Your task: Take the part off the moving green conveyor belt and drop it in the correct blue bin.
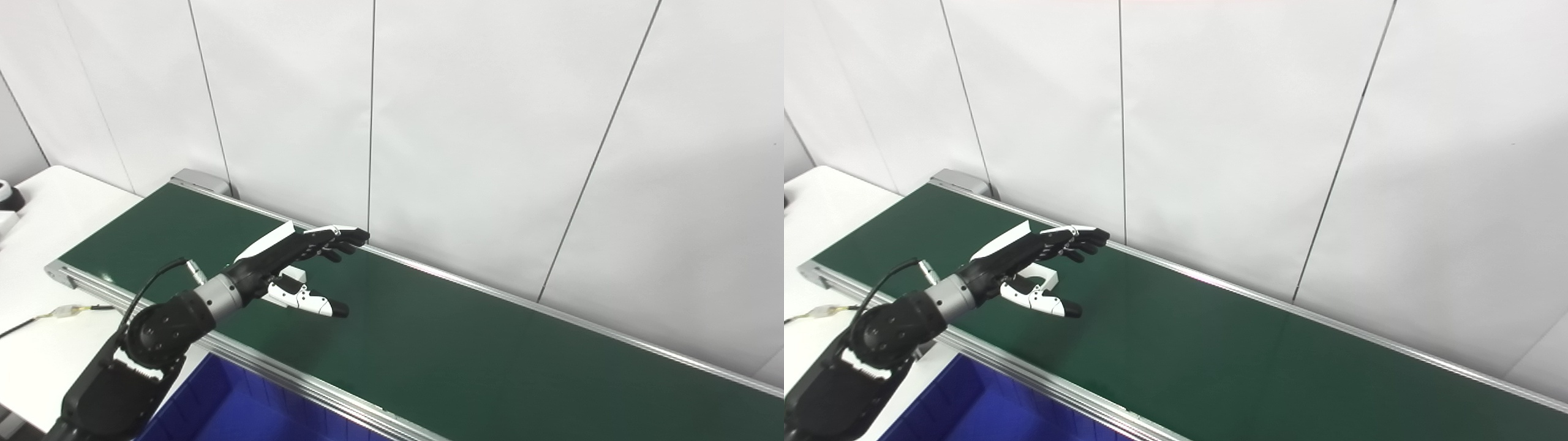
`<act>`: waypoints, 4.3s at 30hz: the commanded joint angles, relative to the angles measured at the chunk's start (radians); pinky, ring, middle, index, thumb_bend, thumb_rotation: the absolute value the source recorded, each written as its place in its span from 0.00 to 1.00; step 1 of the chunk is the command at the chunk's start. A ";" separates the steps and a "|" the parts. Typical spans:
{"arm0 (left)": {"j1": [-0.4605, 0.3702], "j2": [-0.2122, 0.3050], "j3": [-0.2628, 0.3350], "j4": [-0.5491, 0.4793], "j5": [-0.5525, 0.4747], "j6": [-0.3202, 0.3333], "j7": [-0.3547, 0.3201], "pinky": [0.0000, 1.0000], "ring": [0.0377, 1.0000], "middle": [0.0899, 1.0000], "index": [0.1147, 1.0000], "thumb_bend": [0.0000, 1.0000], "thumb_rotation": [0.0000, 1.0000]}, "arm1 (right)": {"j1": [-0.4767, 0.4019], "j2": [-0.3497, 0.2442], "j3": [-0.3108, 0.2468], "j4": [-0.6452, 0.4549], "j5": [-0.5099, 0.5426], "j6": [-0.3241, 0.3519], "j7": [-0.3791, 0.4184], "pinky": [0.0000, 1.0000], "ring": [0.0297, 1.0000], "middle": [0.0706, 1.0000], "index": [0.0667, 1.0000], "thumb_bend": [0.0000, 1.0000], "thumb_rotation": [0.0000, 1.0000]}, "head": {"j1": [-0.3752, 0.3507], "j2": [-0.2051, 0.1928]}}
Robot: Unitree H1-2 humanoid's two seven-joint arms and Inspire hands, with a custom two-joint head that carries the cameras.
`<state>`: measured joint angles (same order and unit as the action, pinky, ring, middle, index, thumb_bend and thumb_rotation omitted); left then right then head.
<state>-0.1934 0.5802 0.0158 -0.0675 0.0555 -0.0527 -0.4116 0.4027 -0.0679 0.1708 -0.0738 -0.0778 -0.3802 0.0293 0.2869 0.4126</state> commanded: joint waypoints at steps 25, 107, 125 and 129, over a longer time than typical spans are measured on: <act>-0.207 0.132 -0.107 0.273 0.365 -0.126 0.041 0.80 0.86 0.85 0.86 0.92 0.17 | -0.001 0.010 -0.001 -0.019 0.013 -0.036 0.005 0.74 0.81 0.84 0.92 0.36 0.59 | 0.002 0.005; -0.340 -0.046 -0.397 0.831 0.610 -0.246 0.394 0.42 0.45 0.42 0.44 0.52 0.00 | 0.012 0.022 0.001 -0.011 0.007 -0.073 0.005 0.72 0.79 0.83 0.91 0.37 0.62 | -0.032 0.012; -0.211 -0.017 -0.282 0.427 0.482 -0.179 0.252 0.48 0.49 0.43 0.43 0.52 0.00 | 0.021 0.029 0.002 -0.035 -0.001 -0.050 0.001 0.70 0.78 0.82 0.90 0.41 0.63 | -0.073 0.034; -0.160 -0.013 -0.233 0.265 0.433 -0.167 0.216 0.42 0.45 0.41 0.44 0.52 0.00 | 0.026 0.031 0.001 -0.046 -0.010 -0.039 -0.001 0.70 0.78 0.82 0.90 0.41 0.62 | -0.087 0.043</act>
<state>-0.3343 0.5388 -0.2437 0.2591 0.5137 -0.2106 -0.1986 0.4222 -0.0441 0.1733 -0.0808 -0.0820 -0.3995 0.0288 0.2071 0.4495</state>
